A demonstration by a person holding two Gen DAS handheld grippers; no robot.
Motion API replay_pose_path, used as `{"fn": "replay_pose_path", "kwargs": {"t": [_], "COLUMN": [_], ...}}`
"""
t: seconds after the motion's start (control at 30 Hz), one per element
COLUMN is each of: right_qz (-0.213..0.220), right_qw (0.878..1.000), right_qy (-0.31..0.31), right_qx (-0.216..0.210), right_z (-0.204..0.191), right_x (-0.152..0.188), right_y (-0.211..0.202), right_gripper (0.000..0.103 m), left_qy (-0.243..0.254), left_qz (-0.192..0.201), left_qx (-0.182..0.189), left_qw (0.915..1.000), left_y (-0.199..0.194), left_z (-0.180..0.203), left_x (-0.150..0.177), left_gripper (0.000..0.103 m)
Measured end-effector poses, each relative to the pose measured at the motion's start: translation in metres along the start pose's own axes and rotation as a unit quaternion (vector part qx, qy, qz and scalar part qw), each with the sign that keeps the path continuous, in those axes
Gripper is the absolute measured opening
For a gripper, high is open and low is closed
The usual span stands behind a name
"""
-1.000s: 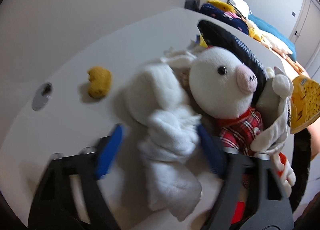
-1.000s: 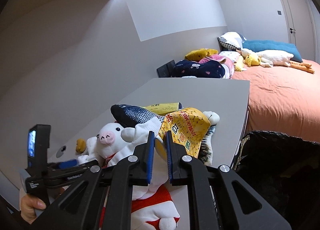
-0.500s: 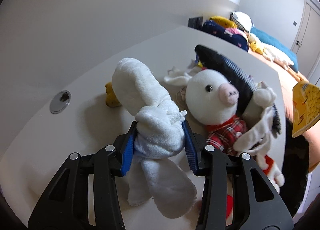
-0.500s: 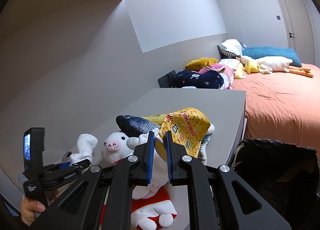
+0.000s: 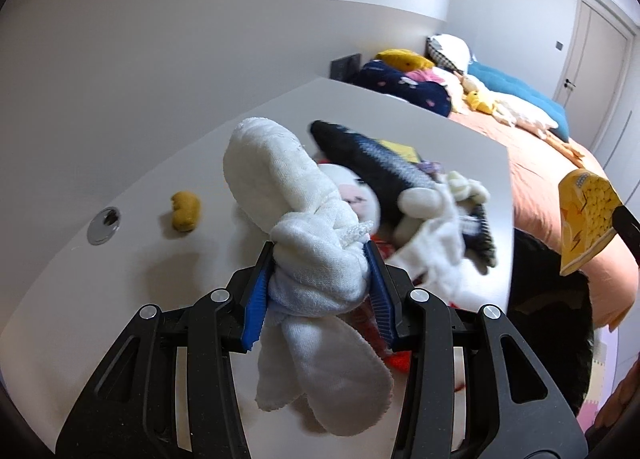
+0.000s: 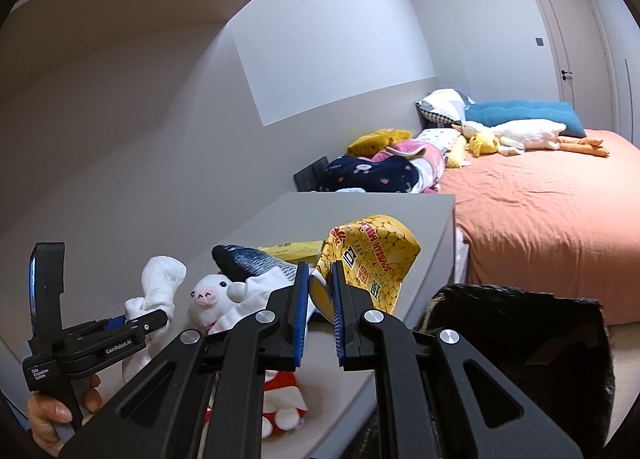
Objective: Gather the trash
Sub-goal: 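Carry the chip bag and towel bunny over the black trash bin and release both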
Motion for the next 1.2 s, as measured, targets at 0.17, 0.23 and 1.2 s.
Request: {"fn": "replay_pose_path", "kwargs": {"t": [0.17,0.23,1.2], "right_qz": [0.004,0.005,0.016], "right_qw": [1.0,1.0,0.991], "right_qy": [0.004,0.003,0.039], "right_qx": [0.01,0.015,0.129], "right_z": [0.016,0.023,0.135], "right_x": [-0.004,-0.005,-0.013], "right_y": [-0.014,-0.019,-0.085], "right_gripper": [0.013,0.013,0.019], "left_qy": [0.011,0.015,0.135], "left_qz": [0.003,0.003,-0.056], "left_qx": [0.02,0.027,0.199], "left_qw": [0.9997,0.9995,0.9689], "left_y": [-0.003,-0.005,0.004], "left_z": [0.027,0.037,0.227], "left_x": [-0.001,0.001,0.036], "left_gripper": [0.044,0.044,0.071]}}
Point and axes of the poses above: each gripper's, at about its wrist camera, not at the fingertips, and y roughly the way its jaws point, z to its right, x to its underside, the point moved 1 cm from there along y, roughly the way its jaws point, and after that the axes turned 7 degrees about z, right-handed, at the moved point
